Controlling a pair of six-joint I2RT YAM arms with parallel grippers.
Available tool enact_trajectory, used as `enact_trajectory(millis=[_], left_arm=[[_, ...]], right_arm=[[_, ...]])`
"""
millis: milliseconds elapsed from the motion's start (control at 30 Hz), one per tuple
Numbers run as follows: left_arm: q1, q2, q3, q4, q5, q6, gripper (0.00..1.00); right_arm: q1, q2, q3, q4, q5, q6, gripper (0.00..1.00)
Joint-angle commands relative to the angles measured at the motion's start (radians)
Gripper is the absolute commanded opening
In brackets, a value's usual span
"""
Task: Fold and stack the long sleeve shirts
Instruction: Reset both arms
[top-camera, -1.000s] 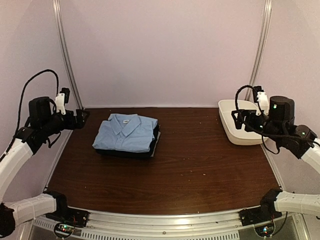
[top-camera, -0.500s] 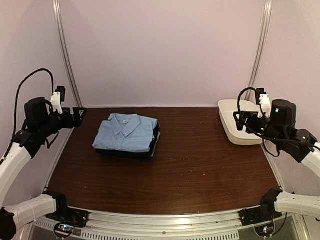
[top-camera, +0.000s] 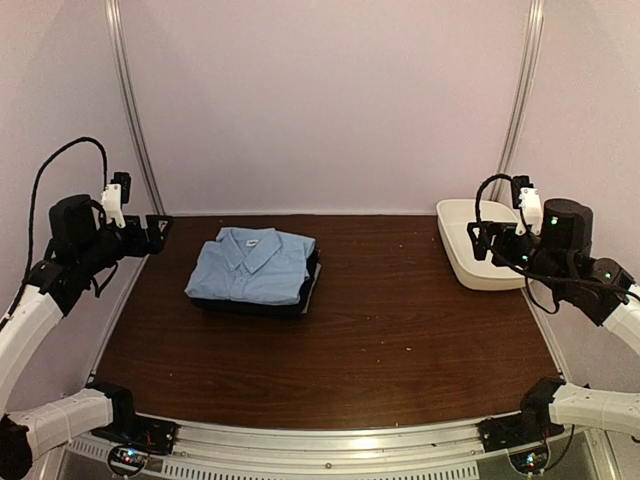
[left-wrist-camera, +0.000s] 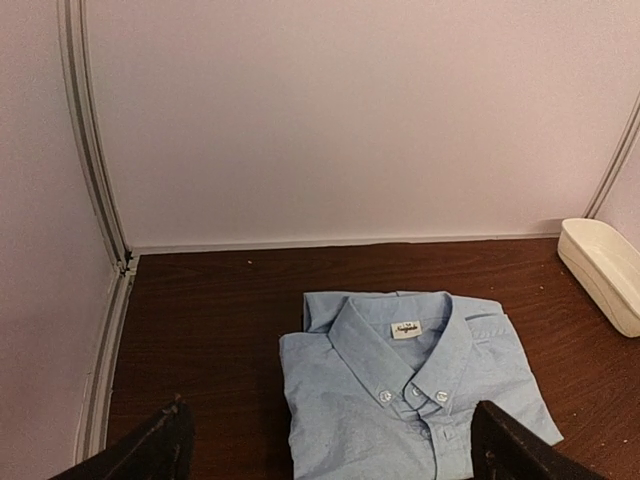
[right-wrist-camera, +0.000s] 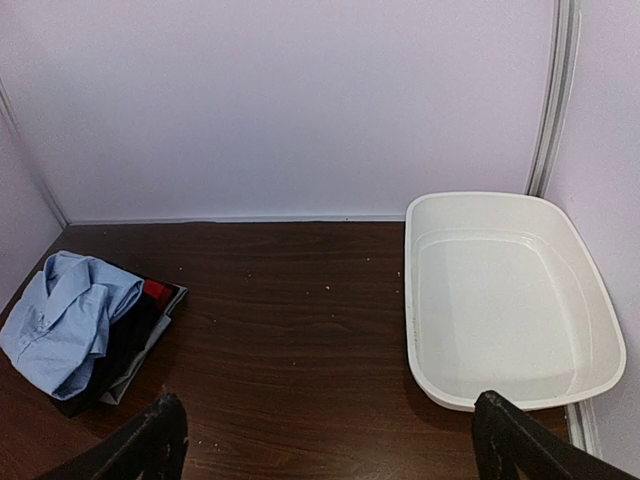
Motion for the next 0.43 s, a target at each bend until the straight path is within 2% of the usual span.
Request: enact_trajectory(millis=[0,400], left_arm=[[0.004,0.001,-0.005,0.035,-0.002,0.002,0.98],[0.004,0.004,-0.005,0.035,0.004,0.0,0.98]], right_arm=[[-0.005,-0.003,-0.017,0.019,0.014,0.013,1.0],[-0.005,-0.012,-0.028,0.022,0.009,0.018,1.0]])
